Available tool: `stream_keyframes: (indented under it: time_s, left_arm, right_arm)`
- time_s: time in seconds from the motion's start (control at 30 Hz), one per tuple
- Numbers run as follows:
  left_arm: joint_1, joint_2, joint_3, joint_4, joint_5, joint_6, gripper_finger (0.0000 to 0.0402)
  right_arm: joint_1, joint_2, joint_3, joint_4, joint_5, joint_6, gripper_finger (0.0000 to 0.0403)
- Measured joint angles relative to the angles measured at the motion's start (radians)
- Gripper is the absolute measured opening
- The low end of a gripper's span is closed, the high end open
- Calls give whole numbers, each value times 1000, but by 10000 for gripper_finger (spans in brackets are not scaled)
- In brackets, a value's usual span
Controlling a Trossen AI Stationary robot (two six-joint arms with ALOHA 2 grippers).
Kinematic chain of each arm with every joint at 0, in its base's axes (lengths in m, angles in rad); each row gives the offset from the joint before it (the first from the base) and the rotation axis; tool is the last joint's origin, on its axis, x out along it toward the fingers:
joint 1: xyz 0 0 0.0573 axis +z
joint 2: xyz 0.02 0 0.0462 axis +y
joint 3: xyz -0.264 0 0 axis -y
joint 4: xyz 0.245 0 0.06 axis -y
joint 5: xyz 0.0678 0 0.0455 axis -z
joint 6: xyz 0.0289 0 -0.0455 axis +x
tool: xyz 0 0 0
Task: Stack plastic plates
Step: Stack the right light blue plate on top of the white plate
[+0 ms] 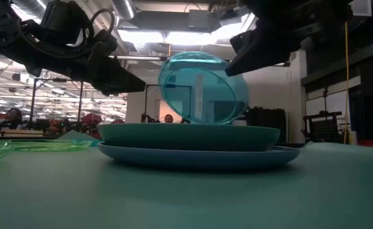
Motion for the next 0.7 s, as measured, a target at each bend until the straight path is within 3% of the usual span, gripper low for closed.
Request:
stream_keyframes:
  time_s: [0.53, 0.7]
  left_arm:
    - [0, 0, 0, 20, 0, -3, 137]
    - [0, 0, 0, 20, 0, -3, 137]
  right_arm:
    - [31, 131, 0, 20, -8, 72, 1]
    - [31, 151, 0, 42, -8, 142, 30]
